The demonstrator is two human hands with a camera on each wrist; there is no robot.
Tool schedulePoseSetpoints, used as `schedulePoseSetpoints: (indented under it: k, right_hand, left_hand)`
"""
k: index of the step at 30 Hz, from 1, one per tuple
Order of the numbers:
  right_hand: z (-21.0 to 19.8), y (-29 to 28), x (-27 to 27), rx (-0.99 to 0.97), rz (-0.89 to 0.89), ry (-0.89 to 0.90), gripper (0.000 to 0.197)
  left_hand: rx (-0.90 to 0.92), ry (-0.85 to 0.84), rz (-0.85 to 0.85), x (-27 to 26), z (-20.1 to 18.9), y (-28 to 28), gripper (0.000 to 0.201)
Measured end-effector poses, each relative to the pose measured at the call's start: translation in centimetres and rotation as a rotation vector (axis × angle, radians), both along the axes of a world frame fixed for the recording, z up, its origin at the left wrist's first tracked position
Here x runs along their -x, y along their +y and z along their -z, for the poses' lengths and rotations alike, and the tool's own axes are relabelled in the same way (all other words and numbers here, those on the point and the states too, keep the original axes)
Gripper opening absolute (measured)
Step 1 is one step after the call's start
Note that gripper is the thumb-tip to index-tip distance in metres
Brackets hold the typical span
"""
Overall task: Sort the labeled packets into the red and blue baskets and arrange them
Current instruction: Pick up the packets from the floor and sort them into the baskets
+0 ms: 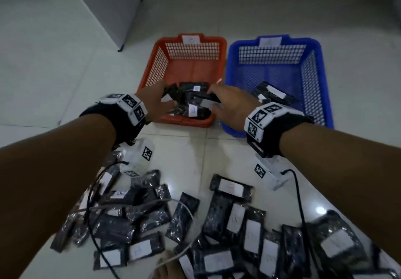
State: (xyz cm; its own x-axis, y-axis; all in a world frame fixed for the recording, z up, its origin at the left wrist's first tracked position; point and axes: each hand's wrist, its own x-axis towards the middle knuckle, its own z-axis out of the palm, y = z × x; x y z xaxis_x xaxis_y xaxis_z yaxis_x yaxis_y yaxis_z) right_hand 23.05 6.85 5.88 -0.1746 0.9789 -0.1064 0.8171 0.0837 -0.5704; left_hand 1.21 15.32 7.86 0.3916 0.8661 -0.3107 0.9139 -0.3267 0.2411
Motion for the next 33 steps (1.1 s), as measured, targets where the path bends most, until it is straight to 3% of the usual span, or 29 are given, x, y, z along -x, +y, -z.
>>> schedulePoseSetpoints:
  k: [6,10,15,18,22,27,33]
  right_hand:
    - [2.3,4.5,2.8,-0.016,-0.027,-0.05,0.031]
    - [3.6,6.5,4.0,0.036,-0.117,-0.14,0.032]
    - [4.6,8.0,5.1,0.106,-0.117,-0.222,0.04]
    - [5.0,8.3,5.5,0.115,-0.128,-0.238,0.043]
    - [5.1,8.1,6.2,-0.021,-0.071,-0.336,0.057]
    - [3.5,4.0,2.4,-0.145,0.087,-0.268,0.046]
    - [2.4,-8.2,-9.9,-0.162,0.194,-0.351,0.042]
  left_hand:
    - [-0.101,-0.056,0.238,0.9,3.7,5.5,0.029]
    - [-0.027,0.016,0.257,2.5,6.8,7.2,0.033]
    - [-0.186,-0.105,0.196,3.6,6.9,8.5,0.047]
    - [-0.284,-0.129,0.2,3.0,6.5,7.8,0.042]
    - [-0.376,-0.162,0.225,1.7,6.4,5.3,0.031]
    - [-0.498,-0.174,0.284,-2.3,4.9,0.9,0.035]
    - [-0.499,-0.253,0.418,-13.6,5.0,-7.4,0.03]
